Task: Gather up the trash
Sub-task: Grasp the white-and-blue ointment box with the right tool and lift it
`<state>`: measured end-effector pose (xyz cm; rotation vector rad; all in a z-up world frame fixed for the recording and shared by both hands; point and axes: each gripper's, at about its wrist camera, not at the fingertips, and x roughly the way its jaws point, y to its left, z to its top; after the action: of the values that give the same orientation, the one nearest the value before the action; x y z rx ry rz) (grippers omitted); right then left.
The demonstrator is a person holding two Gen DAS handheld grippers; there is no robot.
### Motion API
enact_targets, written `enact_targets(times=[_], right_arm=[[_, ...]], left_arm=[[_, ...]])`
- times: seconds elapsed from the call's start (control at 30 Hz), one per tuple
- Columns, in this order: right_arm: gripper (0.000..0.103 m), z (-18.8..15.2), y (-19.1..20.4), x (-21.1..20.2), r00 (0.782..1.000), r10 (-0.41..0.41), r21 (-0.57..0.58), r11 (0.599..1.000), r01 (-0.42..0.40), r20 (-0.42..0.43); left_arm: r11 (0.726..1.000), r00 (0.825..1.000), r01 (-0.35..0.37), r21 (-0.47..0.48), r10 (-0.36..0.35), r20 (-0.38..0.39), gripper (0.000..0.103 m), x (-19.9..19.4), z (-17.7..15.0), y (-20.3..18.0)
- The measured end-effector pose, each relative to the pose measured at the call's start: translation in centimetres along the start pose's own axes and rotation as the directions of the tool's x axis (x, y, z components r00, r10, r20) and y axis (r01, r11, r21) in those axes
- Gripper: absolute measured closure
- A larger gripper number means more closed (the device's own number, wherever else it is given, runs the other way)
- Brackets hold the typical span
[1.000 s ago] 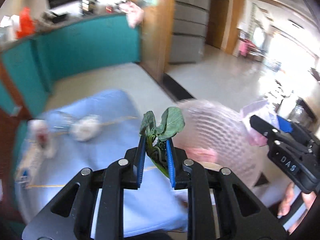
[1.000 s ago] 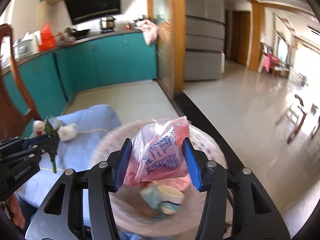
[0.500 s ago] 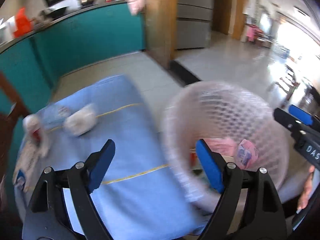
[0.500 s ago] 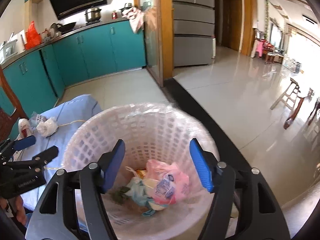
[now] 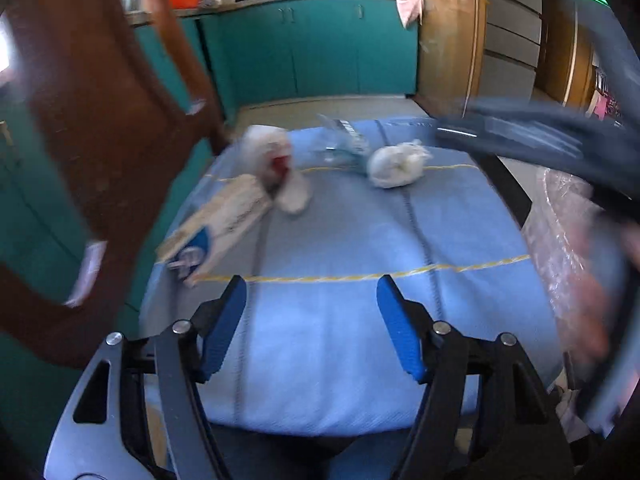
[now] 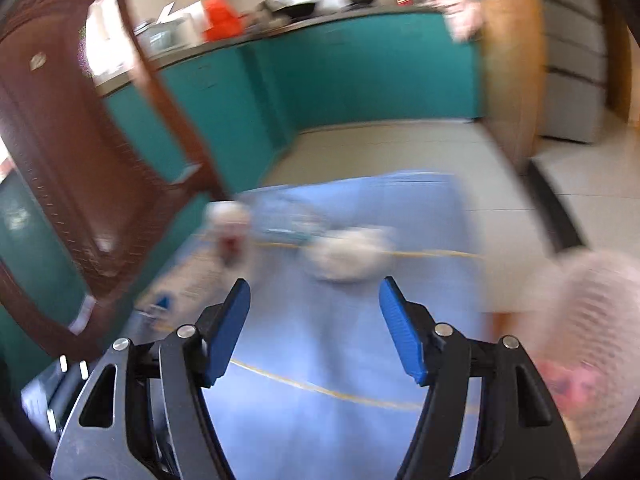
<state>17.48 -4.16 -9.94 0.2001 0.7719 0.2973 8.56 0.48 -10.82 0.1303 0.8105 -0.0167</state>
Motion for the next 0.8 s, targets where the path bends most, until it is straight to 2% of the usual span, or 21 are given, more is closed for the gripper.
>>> enact_targets(times=[0.07,0.17,0.27,0.37,0.43,0.47,0.53,0.6,0.63,0.67,0.7,0.8], right_arm=[[0.037,1.1,3.3,3.4,0.997,0.069,0.006,0.998,-0.069,-0.046],[0.038,2.0,6.8,9.3,0.974,0.184,0.128,0.978,-0.167,-0.133],[0.041,2.2,8.2,13.0,0.968,0.192,0.232,0.961,-0.152,-0.162],[0.042,2.3,8.8,15.3,0.969,0.16,0.291,0.951,-0.101,-0.187],[0.042,2.2,9.2,16.7,0.965,0.143,0.305,0.95,-0.072,-0.219],[0.043,2.1,9.7,17.3,0.965,0.11,0.284,0.958,-0.039,-0.239],[0.052,1.6,10.7,17.9,0.961,0.064,0.233,0.973,0.001,-0.271],[0.069,0.8,11.0,18.0,0.954,0.064,0.196,0.981,-0.006,-0.294],[0.072,0.5,10.9,17.8,0.952,0.068,0.183,0.983,-0.013,-0.3],[0.09,0.3,10.9,17.6,0.949,0.071,0.168,0.986,-0.019,-0.307],[0.102,0.1,10.7,17.4,0.947,0.052,0.141,0.99,-0.007,-0.317],[0.102,-0.8,9.6,17.0,0.933,0.008,0.073,0.997,0.02,-0.361]], left_arm=[[1.0,1.0,-0.028,0.011,0.028,0.012,0.033,-1.3,-0.6,1.0],[0.998,0.998,-0.067,0.007,0.066,0.018,0.031,-2.7,-1.9,3.3],[0.996,0.996,-0.084,-0.005,0.084,0.011,0.031,-3.9,-3.0,5.3],[0.995,0.995,-0.098,-0.002,0.098,0.015,0.031,-4.6,-3.5,6.4],[0.995,0.995,-0.095,-0.006,0.095,0.02,0.03,-4.9,-3.6,6.8],[0.996,0.996,-0.088,-0.011,0.088,0.023,0.03,-5.1,-3.7,7.1],[0.997,0.996,-0.079,-0.021,0.079,0.029,0.03,-5.2,-3.5,7.4],[0.997,0.997,-0.068,-0.032,0.069,0.043,0.03,-5.1,-3.4,7.8],[0.997,0.997,-0.064,-0.036,0.066,0.048,0.029,-5.2,-3.5,8.0],[0.997,0.997,-0.058,-0.041,0.061,0.052,0.029,-5.3,-3.6,7.9],[0.998,0.997,-0.051,-0.044,0.053,0.054,0.029,-5.3,-3.6,7.9],[0.998,0.997,-0.036,-0.049,0.039,0.064,0.029,-5.9,-4.0,8.0]])
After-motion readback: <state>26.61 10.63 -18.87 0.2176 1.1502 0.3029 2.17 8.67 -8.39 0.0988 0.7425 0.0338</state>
